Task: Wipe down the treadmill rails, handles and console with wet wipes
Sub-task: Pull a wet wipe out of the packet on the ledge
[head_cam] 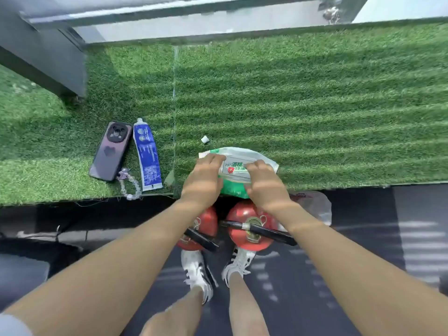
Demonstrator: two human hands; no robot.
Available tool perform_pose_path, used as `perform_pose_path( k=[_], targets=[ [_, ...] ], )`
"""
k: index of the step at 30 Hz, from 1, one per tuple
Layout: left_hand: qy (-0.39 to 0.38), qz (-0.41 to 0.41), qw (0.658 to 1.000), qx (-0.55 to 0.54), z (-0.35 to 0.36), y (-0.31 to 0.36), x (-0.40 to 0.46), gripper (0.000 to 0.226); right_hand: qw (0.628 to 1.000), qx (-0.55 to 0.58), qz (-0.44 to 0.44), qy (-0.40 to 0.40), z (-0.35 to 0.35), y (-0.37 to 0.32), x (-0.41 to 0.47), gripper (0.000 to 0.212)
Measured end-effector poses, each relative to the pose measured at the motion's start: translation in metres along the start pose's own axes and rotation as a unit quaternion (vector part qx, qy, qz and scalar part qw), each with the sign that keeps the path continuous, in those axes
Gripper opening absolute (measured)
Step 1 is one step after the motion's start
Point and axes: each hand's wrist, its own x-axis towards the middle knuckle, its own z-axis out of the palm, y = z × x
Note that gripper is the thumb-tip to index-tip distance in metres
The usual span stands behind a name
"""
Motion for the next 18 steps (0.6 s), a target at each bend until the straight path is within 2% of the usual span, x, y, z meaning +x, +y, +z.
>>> perform_pose_path(
  k=[6, 8, 11, 14, 18],
  targets=[
    [0.024, 0.029, 0.999, 0.036, 0.040, -0.032, 0.025, 0.063, 0.998, 0.008, -0.024, 0.061, 0.040, 0.011, 0.034, 0.057],
    [0.040, 0.040, 0.998, 0.018, 0.049, -0.040, 0.027, 0.063, 0.989, -0.009, -0.045, 0.143, 0.053, 0.019, 0.039, 0.063],
    [0.050, 0.056, 0.997, 0.007, 0.061, -0.047, 0.025, 0.063, 0.974, -0.045, -0.066, 0.211, 0.068, 0.026, 0.045, 0.071],
    [0.060, 0.063, 0.996, -0.001, 0.065, -0.049, 0.025, 0.062, 0.961, -0.094, -0.097, 0.240, 0.073, 0.030, 0.048, 0.053],
    [0.041, 0.055, 0.997, -0.030, 0.066, -0.049, 0.030, 0.063, 0.952, -0.161, -0.132, 0.226, 0.075, 0.039, 0.047, 0.047]
  ],
)
